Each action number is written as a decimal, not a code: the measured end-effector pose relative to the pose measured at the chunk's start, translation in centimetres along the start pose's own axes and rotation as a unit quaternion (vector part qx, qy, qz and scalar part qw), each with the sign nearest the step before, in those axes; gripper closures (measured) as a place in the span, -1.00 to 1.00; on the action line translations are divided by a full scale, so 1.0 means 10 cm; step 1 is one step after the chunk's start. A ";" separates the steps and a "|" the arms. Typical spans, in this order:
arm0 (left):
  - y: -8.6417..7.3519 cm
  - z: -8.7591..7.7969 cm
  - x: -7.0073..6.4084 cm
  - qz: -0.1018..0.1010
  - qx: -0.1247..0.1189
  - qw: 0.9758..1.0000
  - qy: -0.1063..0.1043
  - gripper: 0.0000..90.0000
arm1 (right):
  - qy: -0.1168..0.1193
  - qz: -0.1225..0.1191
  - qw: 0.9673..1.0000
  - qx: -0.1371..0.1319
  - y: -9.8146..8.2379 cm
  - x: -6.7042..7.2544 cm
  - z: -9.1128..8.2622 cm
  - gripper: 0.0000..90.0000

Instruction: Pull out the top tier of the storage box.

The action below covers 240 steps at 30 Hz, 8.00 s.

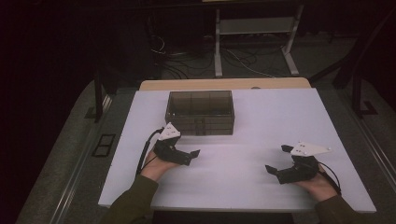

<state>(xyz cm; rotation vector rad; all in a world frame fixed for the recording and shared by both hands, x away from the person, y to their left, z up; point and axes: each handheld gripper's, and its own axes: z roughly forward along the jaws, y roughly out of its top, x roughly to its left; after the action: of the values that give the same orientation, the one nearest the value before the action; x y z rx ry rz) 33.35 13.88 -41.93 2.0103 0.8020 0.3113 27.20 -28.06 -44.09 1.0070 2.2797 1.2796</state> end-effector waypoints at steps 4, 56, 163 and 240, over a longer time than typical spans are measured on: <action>0.03 0.04 -0.01 0.002 0.000 1.000 0.000 -1.00 | 0.000 0.000 1.000 0.000 0.00 0.00 0.00 -0.99; 0.10 0.33 -0.13 0.056 -0.012 0.998 0.010 -1.00 | 0.003 -0.001 1.000 0.004 0.00 0.00 0.02 -0.99; 0.06 0.32 -0.35 0.296 0.006 0.943 0.151 -1.00 | 0.003 -0.002 1.000 0.005 0.00 0.00 0.03 -0.99; 0.17 0.47 -0.39 0.469 0.020 0.840 0.272 -0.91 | -0.002 -0.002 1.000 0.010 -0.01 -0.01 0.04 -0.99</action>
<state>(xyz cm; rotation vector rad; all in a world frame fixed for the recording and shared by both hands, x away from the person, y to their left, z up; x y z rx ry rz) 33.47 7.64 -42.71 2.2487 0.0504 1.4849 27.47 -27.98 -44.36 1.0114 2.2945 1.2550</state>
